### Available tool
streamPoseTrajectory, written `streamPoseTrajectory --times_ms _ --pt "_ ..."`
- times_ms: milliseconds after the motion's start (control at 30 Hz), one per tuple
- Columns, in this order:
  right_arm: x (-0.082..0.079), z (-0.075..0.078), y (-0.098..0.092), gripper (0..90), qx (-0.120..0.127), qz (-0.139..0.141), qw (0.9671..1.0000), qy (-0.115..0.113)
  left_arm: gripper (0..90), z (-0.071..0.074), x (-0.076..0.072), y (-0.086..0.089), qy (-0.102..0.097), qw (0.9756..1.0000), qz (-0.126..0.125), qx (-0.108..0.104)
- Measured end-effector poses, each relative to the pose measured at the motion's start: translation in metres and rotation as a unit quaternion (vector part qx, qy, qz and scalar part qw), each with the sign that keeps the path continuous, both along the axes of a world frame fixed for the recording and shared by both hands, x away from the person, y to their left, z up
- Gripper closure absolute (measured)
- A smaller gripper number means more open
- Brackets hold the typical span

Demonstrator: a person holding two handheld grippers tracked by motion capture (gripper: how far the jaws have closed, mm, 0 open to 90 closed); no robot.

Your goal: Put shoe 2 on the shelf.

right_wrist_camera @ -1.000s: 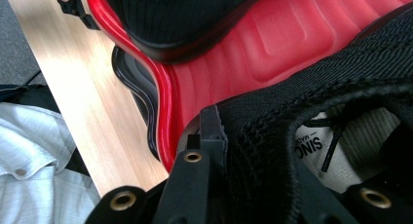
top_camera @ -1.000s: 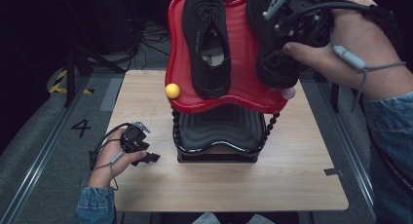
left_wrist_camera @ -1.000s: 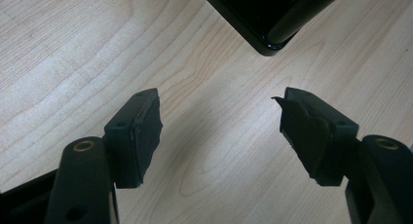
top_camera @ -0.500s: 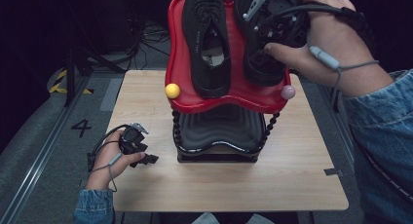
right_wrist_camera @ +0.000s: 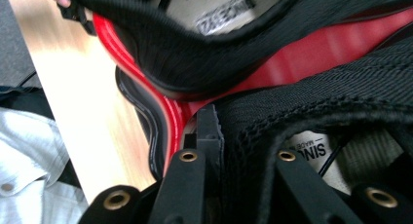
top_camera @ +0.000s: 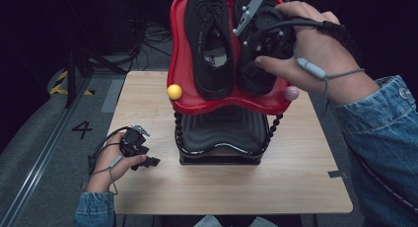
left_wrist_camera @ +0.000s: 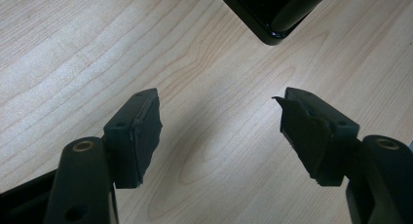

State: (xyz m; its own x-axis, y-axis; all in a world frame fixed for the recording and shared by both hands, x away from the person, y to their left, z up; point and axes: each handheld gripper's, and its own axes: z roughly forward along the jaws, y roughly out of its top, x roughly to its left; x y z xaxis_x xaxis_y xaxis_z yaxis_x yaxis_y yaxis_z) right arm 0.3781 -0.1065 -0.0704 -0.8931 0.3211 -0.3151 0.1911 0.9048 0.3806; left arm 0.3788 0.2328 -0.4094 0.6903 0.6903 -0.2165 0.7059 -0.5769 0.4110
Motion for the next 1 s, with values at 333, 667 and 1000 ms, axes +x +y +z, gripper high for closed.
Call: streamPoseTrajectory --times_ms 333,667,1000 --pt "0.0 -0.012 0.004 80.3 0.001 -0.013 0.9999 0.01 31.8 -0.001 0.0 0.0 0.001 1.0 0.0 0.003" --pt "-0.004 -0.01 -0.003 55.7 0.051 -0.017 0.9985 0.009 31.8 -0.002 -0.001 0.002 0.004 1.0 0.001 0.002" --pt "-0.027 0.024 -0.036 45.8 0.109 -0.033 0.9935 -0.001 31.8 -0.006 -0.004 0.0 0.01 0.9999 0.001 0.008"
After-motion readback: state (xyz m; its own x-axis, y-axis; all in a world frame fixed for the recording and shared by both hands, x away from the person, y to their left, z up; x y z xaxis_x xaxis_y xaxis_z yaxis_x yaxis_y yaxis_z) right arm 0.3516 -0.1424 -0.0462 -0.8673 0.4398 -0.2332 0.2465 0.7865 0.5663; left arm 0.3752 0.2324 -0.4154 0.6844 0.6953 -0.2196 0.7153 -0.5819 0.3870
